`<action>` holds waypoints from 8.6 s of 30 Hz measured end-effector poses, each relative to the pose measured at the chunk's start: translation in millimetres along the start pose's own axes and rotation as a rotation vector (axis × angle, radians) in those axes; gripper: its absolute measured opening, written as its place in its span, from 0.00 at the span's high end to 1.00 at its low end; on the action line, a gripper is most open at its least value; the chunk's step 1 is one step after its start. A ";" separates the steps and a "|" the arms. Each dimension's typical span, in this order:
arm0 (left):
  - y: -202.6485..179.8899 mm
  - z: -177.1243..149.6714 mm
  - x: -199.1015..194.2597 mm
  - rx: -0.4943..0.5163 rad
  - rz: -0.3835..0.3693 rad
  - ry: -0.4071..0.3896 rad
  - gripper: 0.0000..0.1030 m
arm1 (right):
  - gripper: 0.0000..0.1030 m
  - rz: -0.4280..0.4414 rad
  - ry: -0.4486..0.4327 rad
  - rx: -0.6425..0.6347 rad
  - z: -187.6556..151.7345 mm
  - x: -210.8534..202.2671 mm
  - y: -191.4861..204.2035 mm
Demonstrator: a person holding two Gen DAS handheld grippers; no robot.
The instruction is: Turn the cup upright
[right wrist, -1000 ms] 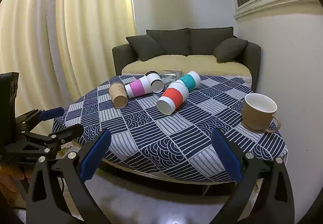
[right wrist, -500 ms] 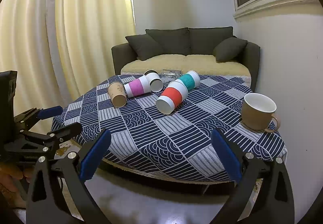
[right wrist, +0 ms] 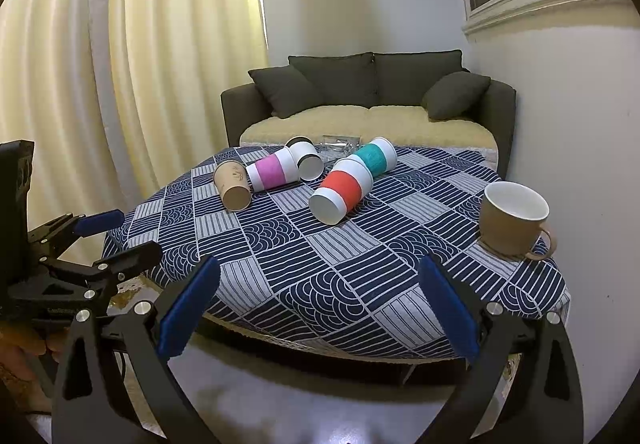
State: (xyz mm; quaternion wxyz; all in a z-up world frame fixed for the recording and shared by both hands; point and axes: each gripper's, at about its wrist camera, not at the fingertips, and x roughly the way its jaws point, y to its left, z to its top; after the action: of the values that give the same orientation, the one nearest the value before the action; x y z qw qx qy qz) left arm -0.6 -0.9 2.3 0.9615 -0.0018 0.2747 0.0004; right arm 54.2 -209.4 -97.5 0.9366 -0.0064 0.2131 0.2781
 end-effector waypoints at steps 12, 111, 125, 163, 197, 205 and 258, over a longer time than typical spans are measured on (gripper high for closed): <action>-2.1 -1.8 1.0 0.002 0.000 0.005 0.06 | 0.05 0.003 0.006 0.003 -0.8 0.7 0.9; 104.5 48.9 99.2 -0.113 -0.106 0.371 0.06 | 0.39 -0.005 0.965 0.296 65.0 251.2 8.3; 108.6 49.6 91.1 -0.154 -0.114 0.385 0.06 | 0.34 -0.005 0.967 0.298 59.9 257.0 5.6; 19.2 82.5 150.1 -0.228 -0.221 0.550 0.06 | 0.19 0.279 0.564 0.386 -19.9 78.1 -69.2; -17.5 79.2 239.4 -0.102 -0.087 0.755 0.39 | 0.19 0.346 0.468 0.377 -11.7 85.6 -79.4; -17.0 80.0 239.3 -0.113 -0.078 0.749 0.39 | 0.19 0.349 0.471 0.384 -12.8 86.6 -80.6; -56.4 -12.4 142.1 -0.084 0.164 -0.373 0.40 | 0.19 0.284 0.376 0.508 -10.2 78.5 -122.6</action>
State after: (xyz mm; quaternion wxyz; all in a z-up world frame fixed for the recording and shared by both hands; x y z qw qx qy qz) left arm 113.6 -57.4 -83.1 0.9916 -0.0194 0.0909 0.0903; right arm 173.7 -273.7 -151.5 0.8047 0.2054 0.4431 0.3376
